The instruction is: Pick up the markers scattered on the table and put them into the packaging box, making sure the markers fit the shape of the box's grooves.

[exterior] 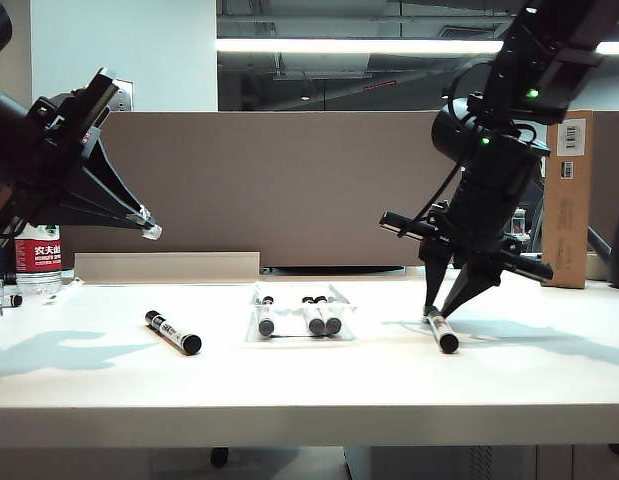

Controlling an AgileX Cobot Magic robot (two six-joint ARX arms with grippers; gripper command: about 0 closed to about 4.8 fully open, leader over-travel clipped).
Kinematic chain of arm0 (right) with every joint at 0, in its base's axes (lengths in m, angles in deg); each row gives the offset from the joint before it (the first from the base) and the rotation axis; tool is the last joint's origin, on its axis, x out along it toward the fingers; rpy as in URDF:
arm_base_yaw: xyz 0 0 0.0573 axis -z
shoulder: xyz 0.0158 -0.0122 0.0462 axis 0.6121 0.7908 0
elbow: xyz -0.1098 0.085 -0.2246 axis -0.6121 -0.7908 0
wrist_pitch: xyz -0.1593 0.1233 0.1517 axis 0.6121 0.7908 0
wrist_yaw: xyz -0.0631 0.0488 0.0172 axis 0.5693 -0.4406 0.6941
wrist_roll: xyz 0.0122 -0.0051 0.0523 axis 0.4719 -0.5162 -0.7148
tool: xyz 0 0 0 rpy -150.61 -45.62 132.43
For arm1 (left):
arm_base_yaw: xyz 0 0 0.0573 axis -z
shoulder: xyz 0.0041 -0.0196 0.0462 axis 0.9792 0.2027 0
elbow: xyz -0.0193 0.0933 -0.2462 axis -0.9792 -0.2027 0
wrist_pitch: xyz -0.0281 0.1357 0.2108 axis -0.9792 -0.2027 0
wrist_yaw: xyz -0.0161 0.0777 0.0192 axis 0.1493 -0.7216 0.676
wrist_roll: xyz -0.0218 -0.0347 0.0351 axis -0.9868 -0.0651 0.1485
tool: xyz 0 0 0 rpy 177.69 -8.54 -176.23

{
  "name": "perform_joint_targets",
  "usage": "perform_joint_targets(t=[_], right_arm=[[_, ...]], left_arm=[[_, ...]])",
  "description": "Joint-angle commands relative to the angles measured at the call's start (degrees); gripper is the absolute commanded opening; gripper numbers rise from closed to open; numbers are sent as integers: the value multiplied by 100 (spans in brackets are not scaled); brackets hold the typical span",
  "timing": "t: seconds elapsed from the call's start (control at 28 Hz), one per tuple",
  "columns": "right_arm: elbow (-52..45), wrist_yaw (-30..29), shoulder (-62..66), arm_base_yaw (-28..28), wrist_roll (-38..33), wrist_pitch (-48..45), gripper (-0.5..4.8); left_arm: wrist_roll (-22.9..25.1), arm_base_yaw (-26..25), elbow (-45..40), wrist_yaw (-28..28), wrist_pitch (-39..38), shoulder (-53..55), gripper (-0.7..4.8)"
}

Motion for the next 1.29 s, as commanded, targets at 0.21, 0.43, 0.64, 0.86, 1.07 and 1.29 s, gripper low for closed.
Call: perform_joint_targets(t=[0.21, 0.43, 0.64, 0.86, 1.07, 1.29], right_arm=[[1213, -787, 76, -28, 157, 651, -6], [1491, -1532, 162, -496, 175, -271, -6], [1491, -1880, 662, -772, 168, -820, -6], [1491, -1862, 737, -776, 127, -1331, -6], [1491, -1993, 918, -782, -42, -1582, -5], [1491, -1969, 946, -776, -42, -1718, 86]], left_arm=[[26, -7, 20, 17, 39, -24, -3], [72, -7, 20, -74, 44, -24, -3], [155, -7, 20, -68, -35, -28, -3], [310, -7, 20, -85, -219, -28, -3], [417, -7, 20, -111, -221, -26, -3], [413, -7, 20, -142, -339, -26, 5]])
